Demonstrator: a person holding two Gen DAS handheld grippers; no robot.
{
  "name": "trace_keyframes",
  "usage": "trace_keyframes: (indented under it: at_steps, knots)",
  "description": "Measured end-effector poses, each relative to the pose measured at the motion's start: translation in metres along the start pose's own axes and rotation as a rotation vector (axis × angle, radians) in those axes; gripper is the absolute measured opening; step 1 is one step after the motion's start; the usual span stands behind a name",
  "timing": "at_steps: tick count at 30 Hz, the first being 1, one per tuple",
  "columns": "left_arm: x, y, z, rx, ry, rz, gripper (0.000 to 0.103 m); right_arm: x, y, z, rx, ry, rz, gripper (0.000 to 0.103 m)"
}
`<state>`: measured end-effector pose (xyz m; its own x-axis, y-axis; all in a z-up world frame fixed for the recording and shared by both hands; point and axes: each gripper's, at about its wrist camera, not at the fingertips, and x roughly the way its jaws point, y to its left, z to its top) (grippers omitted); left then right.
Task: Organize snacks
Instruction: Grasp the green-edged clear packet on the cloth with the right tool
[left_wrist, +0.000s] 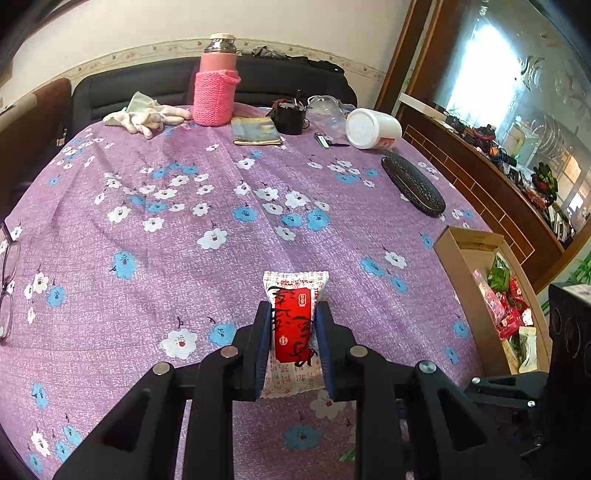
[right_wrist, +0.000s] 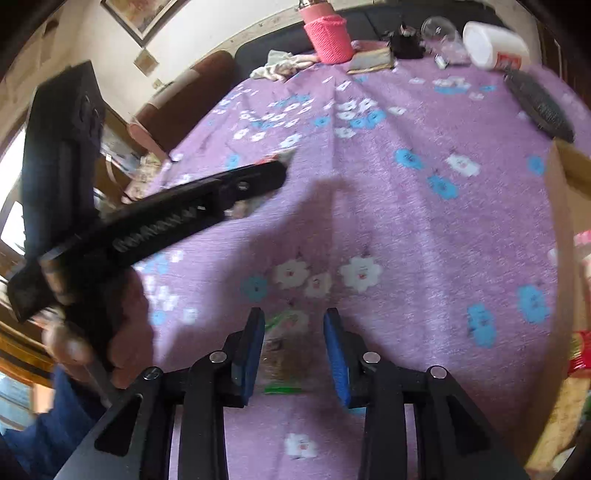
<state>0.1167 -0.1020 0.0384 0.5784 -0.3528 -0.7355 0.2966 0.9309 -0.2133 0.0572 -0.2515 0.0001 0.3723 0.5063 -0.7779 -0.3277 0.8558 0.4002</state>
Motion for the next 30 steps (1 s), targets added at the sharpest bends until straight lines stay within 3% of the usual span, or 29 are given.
trace_keyframes:
  at_steps: [5, 10, 18, 24, 30]
  knots:
    - [-0.001, 0.000, 0.000, 0.003, -0.006, 0.001, 0.023, 0.001, 0.024, -0.007, -0.122, -0.011, 0.024, 0.036]
    - [-0.002, 0.001, 0.000, -0.002, -0.009, -0.002, 0.023, 0.014, 0.048, -0.018, -0.262, 0.026, -0.082, 0.036]
    - [0.000, 0.001, -0.001, 0.005, -0.004, -0.004, 0.023, 0.008, 0.052, -0.028, -0.346, 0.043, -0.135, 0.036]
    - [0.000, 0.000, -0.002, 0.006, -0.007, 0.002, 0.023, 0.005, 0.049, -0.027, -0.357, 0.037, -0.137, 0.034]
    - [0.001, -0.001, -0.002, 0.011, -0.007, 0.001, 0.023, -0.017, 0.028, -0.010, -0.216, -0.093, -0.142, 0.033]
